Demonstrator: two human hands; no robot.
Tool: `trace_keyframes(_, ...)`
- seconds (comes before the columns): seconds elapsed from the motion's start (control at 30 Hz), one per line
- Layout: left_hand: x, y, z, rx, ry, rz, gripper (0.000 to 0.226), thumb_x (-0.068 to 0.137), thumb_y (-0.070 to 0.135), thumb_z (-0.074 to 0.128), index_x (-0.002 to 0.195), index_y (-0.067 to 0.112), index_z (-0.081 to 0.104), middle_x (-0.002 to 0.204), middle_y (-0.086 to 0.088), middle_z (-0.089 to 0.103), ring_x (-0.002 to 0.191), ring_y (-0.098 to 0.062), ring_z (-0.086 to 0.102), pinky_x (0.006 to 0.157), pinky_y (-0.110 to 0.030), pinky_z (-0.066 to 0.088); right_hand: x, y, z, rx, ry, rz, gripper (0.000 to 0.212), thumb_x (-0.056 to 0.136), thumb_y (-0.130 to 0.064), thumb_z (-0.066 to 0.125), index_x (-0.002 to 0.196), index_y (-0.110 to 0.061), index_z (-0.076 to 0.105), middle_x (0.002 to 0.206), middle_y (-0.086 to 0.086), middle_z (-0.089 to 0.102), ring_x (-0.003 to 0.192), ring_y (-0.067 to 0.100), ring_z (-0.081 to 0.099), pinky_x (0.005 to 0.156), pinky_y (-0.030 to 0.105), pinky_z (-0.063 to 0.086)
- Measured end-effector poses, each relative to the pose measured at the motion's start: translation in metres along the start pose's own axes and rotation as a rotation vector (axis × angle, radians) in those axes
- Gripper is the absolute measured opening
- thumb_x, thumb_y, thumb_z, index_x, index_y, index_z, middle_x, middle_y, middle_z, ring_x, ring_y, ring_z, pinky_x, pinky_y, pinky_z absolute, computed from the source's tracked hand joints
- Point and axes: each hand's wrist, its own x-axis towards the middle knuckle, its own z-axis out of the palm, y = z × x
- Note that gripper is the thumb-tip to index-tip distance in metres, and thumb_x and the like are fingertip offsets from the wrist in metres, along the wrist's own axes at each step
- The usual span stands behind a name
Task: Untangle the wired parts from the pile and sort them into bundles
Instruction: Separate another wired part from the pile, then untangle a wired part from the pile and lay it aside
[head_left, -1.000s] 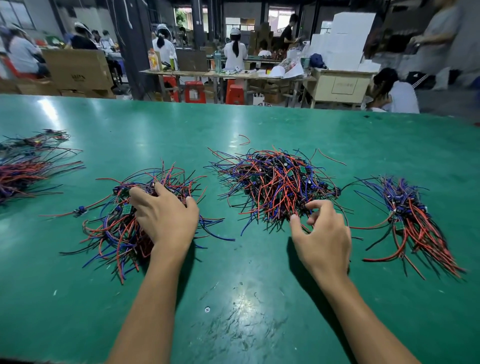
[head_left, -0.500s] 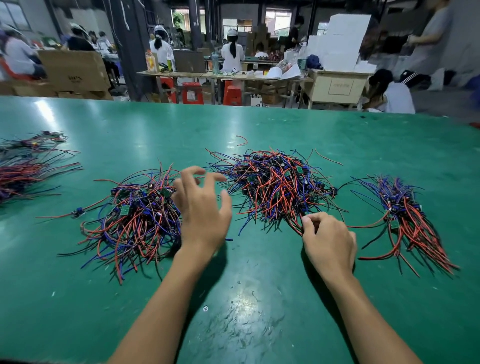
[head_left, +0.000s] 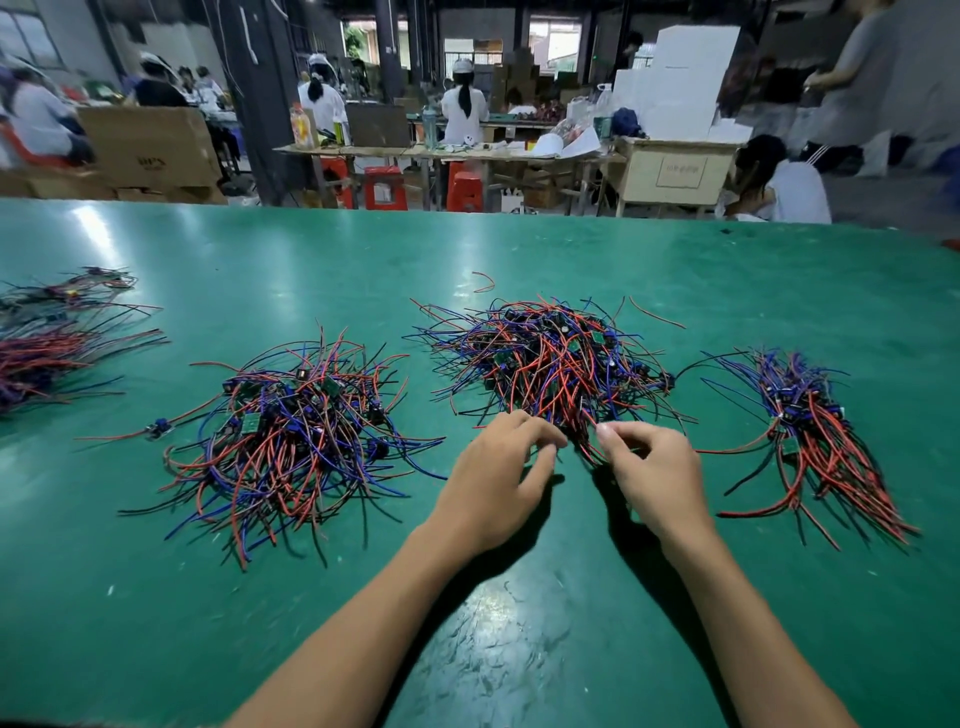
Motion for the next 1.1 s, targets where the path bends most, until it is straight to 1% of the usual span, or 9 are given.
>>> trace_keyframes(0.17,0.008,0.002,-0.002,-0.505,0.064,-0.338,0.036,0.108,0.03,0.044,0.097,0.017,0.075,0.08,-0.003,0.073,0.064,-0.015,0.059,0.062,-0.032,0.051,-0.01,-0.02,-0.001,0.484,-0.277,-0.1,0.007,0.088,-0.023,0.076,0.087,-0.016,0.078,0.068,0.0,0.074,0.058,0.001,0.062,0.056,0.01,0.045)
trace_keyframes(0.27,0.013,0.0,-0.006,-0.798,0.015,-0.483,0.039,0.104,0.033,0.053,0.084,0.008,0.074,0.07,-0.01,0.069,0.053,-0.016,0.059,0.05,-0.026,0.047,-0.019,-0.024,0.004,0.543,-0.48,-0.185,0.013,0.077,-0.022,0.081,0.085,-0.012,0.081,0.075,0.008,0.077,0.065,0.008,0.07,0.065,0.014,0.052)
trace_keyframes(0.33,0.014,-0.002,-0.009,-0.891,-0.008,-0.563,0.032,0.1,0.027,0.059,0.095,0.001,0.076,0.076,-0.016,0.069,0.056,-0.02,0.06,0.05,-0.025,0.05,-0.024,-0.026,0.008,0.513,-0.537,-0.205,0.014,0.077,-0.025,0.083,0.084,-0.014,0.081,0.078,0.01,0.078,0.069,0.012,0.071,0.067,0.018,0.054)
trace_keyframes(0.53,0.012,-0.009,-0.024,-1.066,-0.223,-0.575,0.028,0.104,0.023,0.053,0.113,0.007,0.073,0.102,-0.008,0.077,0.061,-0.006,0.058,0.063,-0.016,0.052,-0.02,-0.022,0.014,0.361,-0.243,-0.045,0.052,0.101,-0.045,0.057,0.059,-0.018,0.072,0.066,-0.002,0.075,0.075,0.008,0.074,0.054,0.021,0.042)
trace_keyframes(0.63,0.009,-0.009,-0.032,-1.064,-0.331,-0.526,0.031,0.103,0.023,0.052,0.124,0.006,0.067,0.11,-0.006,0.075,0.065,-0.004,0.056,0.07,-0.016,0.053,-0.016,-0.014,0.012,0.181,-0.084,-0.057,0.052,0.096,-0.06,0.052,0.062,-0.023,0.065,0.051,-0.007,0.062,0.046,0.006,0.05,0.056,0.027,0.034)
trace_keyframes(0.8,0.004,-0.01,-0.042,-1.103,-0.551,-0.454,0.034,0.101,-0.002,0.047,0.134,-0.006,0.056,0.121,-0.02,0.067,0.072,-0.008,0.06,0.075,-0.02,0.053,-0.018,-0.022,0.012,0.433,-0.299,0.044,0.032,0.093,-0.051,0.061,0.09,-0.024,0.079,0.074,-0.001,0.072,0.056,0.016,0.049,0.042,0.022,0.038)
trace_keyframes(0.93,0.002,-0.009,-0.044,-1.091,-0.683,-0.432,0.036,0.099,-0.012,0.044,0.134,-0.012,0.05,0.104,-0.012,0.072,0.08,-0.011,0.07,0.078,-0.021,0.056,-0.021,-0.026,0.007,0.648,-0.401,0.025,0.029,0.086,-0.042,0.07,0.096,-0.017,0.08,0.082,0.001,0.072,0.06,0.007,0.06,0.05,0.016,0.048)
trace_keyframes(1.03,0.0,-0.007,-0.045,-1.107,-0.645,-0.448,0.043,0.096,-0.015,0.045,0.113,0.011,0.074,0.097,-0.006,0.074,0.085,-0.019,0.074,0.078,-0.025,0.059,-0.02,-0.025,0.005,0.68,-0.413,0.029,0.026,0.087,-0.039,0.071,0.098,-0.017,0.08,0.087,0.004,0.072,0.077,0.01,0.064,0.059,0.021,0.055)
trace_keyframes(1.1,0.002,-0.006,-0.042,-1.125,-0.616,-0.482,0.043,0.093,-0.012,0.045,0.103,0.014,0.078,0.104,-0.011,0.075,0.088,-0.027,0.075,0.077,-0.029,0.06,-0.02,-0.025,0.006,0.67,-0.412,0.011,0.023,0.087,-0.037,0.071,0.096,-0.019,0.081,0.088,0.003,0.074,0.082,0.011,0.067,0.062,0.021,0.056)
